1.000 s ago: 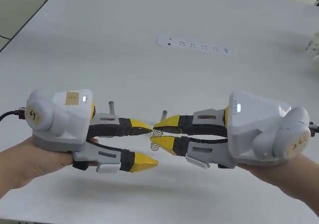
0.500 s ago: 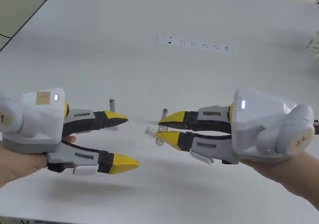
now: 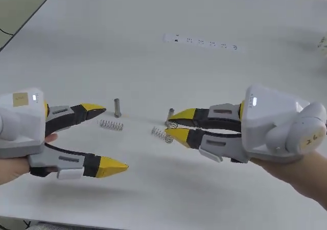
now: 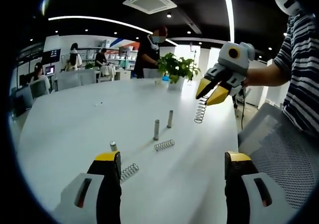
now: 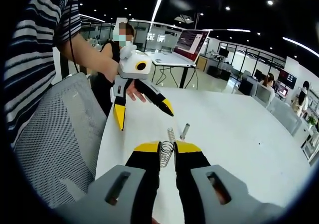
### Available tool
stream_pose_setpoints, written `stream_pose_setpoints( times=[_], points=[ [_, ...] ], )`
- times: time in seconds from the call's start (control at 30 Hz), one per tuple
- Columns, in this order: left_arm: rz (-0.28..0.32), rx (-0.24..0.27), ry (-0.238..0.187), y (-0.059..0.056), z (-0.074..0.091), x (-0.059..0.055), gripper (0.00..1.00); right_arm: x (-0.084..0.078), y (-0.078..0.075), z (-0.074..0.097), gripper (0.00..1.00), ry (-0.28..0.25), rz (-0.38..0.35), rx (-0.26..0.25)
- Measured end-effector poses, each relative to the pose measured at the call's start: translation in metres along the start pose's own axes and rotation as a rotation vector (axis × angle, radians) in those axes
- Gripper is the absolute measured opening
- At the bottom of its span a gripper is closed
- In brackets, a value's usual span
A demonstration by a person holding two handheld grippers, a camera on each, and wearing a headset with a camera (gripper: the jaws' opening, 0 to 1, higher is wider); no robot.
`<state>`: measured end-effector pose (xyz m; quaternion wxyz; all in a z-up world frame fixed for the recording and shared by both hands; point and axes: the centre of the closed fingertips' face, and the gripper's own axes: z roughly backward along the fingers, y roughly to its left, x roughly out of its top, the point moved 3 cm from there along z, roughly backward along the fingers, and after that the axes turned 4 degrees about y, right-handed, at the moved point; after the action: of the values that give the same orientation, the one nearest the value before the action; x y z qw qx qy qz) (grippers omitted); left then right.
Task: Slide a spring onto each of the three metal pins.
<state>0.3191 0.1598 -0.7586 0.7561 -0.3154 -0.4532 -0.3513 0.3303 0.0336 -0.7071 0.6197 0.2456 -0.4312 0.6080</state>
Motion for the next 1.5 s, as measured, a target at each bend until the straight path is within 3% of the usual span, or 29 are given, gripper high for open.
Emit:
stream_pose_setpoints(
  times=[0.23, 0.7, 1.23, 1.5],
  points=[
    [0.030, 0.051, -0.006, 0.011, 0.010, -0.005, 0.97, -0.002, -0.002, 0.002, 0.12, 0.003, 0.001, -0.015],
    [0.065, 0.128, -0.029, 0.026, 0.030, -0.009, 0.97, -0.013, -0.006, 0.006, 0.12, 0.026, -0.004, -0.033],
    [0.077, 0.151, -0.038, 0.027, 0.035, -0.012, 0.97, -0.040, -0.026, 0.019, 0.12, 0.076, -0.044, -0.105],
    [0.079, 0.155, -0.036, 0.028, 0.037, -0.014, 0.97, -0.047, -0.039, 0.024, 0.12, 0.088, -0.065, -0.143]
  ],
)
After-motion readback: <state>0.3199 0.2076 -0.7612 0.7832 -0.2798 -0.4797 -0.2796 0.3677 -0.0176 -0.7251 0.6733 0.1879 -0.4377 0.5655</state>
